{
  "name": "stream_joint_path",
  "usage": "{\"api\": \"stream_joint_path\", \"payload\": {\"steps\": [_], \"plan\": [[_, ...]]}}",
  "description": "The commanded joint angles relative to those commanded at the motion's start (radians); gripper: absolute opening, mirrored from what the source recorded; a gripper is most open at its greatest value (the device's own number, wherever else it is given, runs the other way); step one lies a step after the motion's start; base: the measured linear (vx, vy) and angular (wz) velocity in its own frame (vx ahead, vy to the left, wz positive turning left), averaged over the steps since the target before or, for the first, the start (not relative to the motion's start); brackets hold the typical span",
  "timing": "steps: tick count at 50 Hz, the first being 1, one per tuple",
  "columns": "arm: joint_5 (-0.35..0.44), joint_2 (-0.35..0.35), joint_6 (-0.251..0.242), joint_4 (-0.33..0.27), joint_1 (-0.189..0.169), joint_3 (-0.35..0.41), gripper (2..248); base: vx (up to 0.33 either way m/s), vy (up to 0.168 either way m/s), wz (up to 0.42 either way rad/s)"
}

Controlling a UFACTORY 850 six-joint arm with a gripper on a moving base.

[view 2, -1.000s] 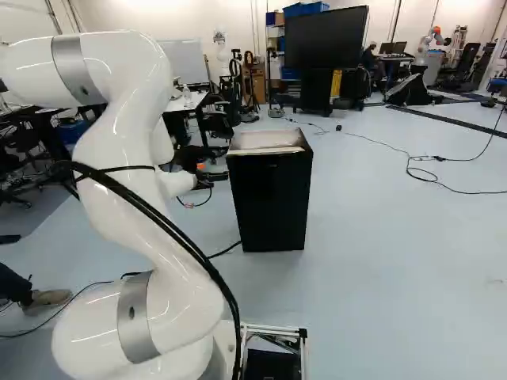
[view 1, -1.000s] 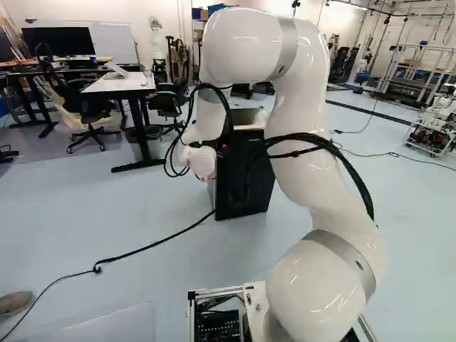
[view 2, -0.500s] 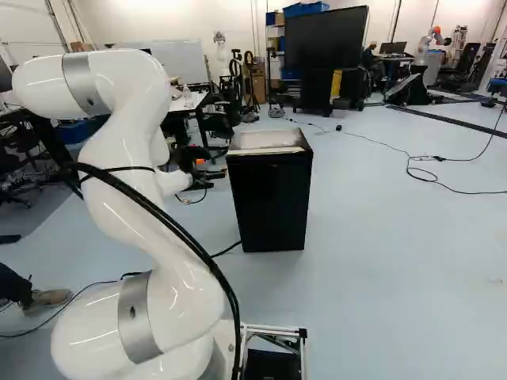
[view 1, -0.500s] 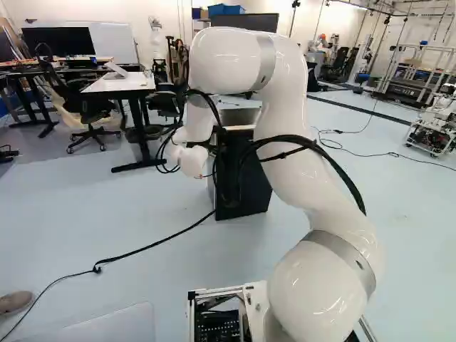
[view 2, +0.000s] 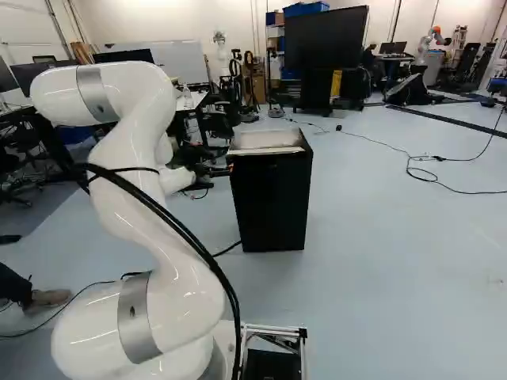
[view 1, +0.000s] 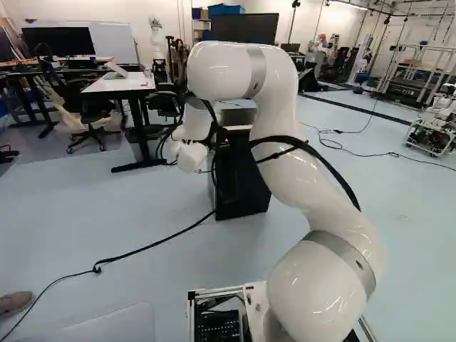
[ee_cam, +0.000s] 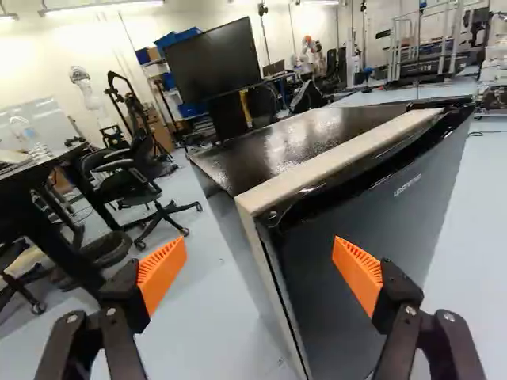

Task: Open the fridge door

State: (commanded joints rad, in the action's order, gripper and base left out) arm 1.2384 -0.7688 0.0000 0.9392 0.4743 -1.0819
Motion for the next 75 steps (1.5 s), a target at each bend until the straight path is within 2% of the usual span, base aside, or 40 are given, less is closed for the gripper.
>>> {"api": "stream_joint_path", "payload": {"steps": [9, 19, 26, 38, 43, 75], "plan": [[0.015, -0.010, 0.000, 0.036, -0.007, -0.015, 247, 0.000, 0.000, 0.000], [0.018, -0.012, -0.005, 0.045, -0.008, -0.018, 247, 0.000, 0.000, 0.000], [0.018, -0.012, -0.057, 0.046, -0.008, -0.019, 247, 0.000, 0.000, 0.000], [0.018, -0.012, -0.180, 0.046, -0.008, -0.019, 247, 0.000, 0.000, 0.000], [0.018, -0.012, -0.208, 0.046, -0.008, -0.019, 247, 0.000, 0.000, 0.000], [0.018, -0.011, -0.222, 0.061, -0.013, -0.017, 247, 0.000, 0.000, 0.000]]}}
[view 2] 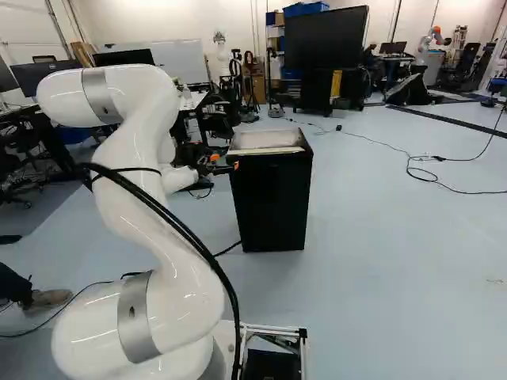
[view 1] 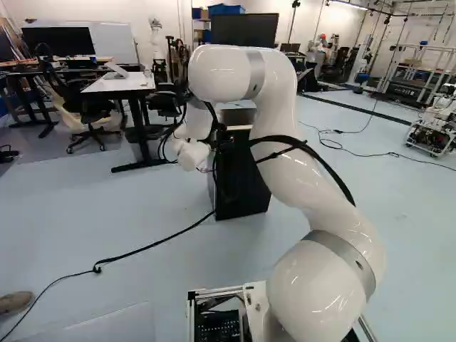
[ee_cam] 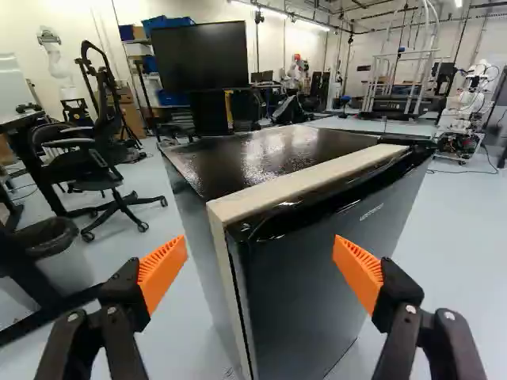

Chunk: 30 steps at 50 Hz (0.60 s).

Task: Open the fridge door

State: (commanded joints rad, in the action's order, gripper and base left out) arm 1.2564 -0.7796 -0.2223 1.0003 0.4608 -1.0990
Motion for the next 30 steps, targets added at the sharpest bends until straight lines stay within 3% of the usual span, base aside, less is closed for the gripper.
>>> {"api": "stream_joint_path", "payload": {"steps": [30], "plan": [[0.000, -0.010, 0.000, 0.023, -0.027, -0.017, 247, 0.000, 0.000, 0.000]]}}
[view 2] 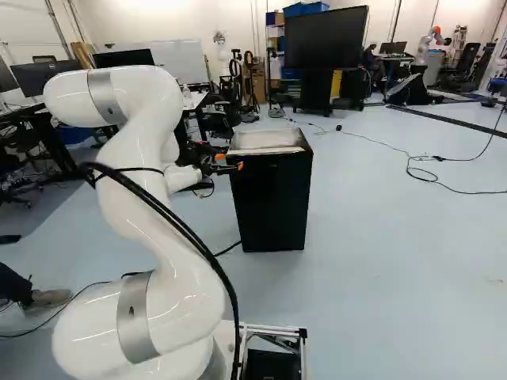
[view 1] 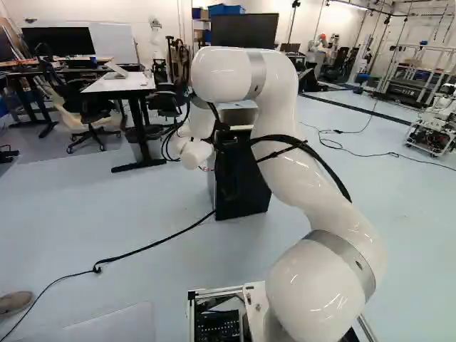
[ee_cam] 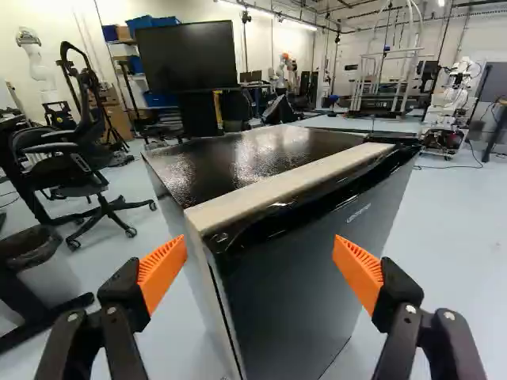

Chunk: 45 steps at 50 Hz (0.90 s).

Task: Open the fridge door

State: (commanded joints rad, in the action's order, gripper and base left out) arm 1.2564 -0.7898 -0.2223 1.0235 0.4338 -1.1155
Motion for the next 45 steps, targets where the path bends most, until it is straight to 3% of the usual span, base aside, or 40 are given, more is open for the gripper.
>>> {"api": "stream_joint_path", "payload": {"steps": [13, 28, 45], "plan": [[0.000, 0.017, 0.000, 0.011, -0.011, 0.027, 247, 0.000, 0.000, 0.000], [0.000, 0.073, 0.000, 0.024, -0.015, 0.118, 247, 0.000, 0.000, 0.000], [0.000, 0.136, 0.000, 0.042, 0.004, 0.219, 247, 0.004, -0.007, -0.013]]}}
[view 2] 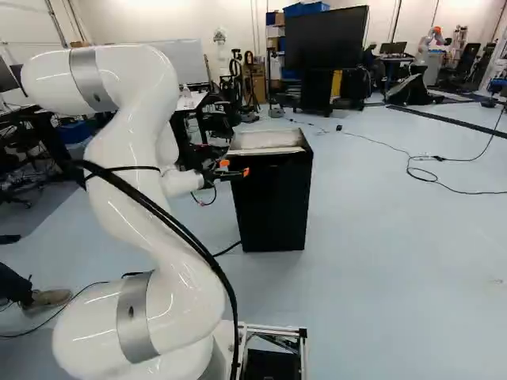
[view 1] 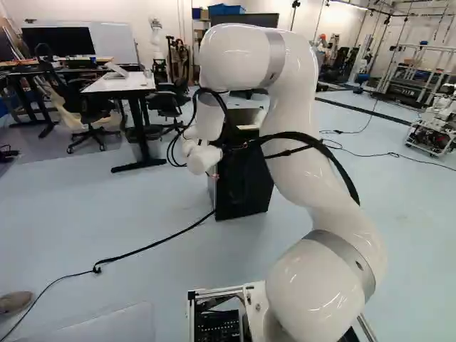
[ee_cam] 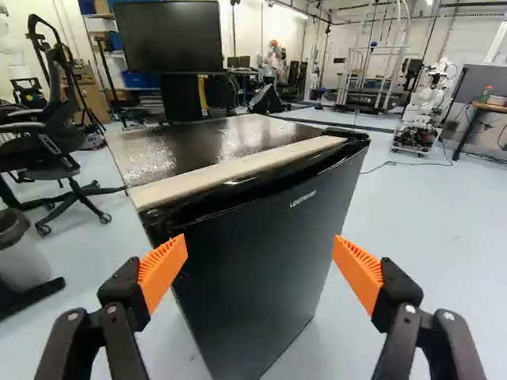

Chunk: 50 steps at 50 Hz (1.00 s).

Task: Open the fridge door

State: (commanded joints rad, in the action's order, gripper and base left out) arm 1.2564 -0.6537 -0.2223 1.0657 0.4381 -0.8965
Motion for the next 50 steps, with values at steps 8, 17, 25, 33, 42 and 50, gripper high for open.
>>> {"api": "stream_joint_path", "payload": {"steps": [8, 17, 25, 33, 42, 50], "plan": [[0.000, 0.020, 0.000, 0.013, 0.025, 0.032, 247, 0.000, 0.000, 0.000], [0.000, 0.038, 0.000, 0.027, 0.058, 0.061, 247, 0.000, 0.000, 0.000], [0.000, 0.043, 0.000, 0.030, 0.085, 0.068, 247, 0.000, 0.000, 0.000], [0.000, 0.027, 0.000, 0.030, 0.102, 0.043, 247, 0.000, 0.000, 0.000], [0.000, -0.004, 0.000, 0.030, 0.111, -0.006, 247, 0.000, 0.000, 0.000], [0.000, -0.035, 0.000, 0.030, 0.114, -0.056, 247, 0.000, 0.000, 0.000]]}}
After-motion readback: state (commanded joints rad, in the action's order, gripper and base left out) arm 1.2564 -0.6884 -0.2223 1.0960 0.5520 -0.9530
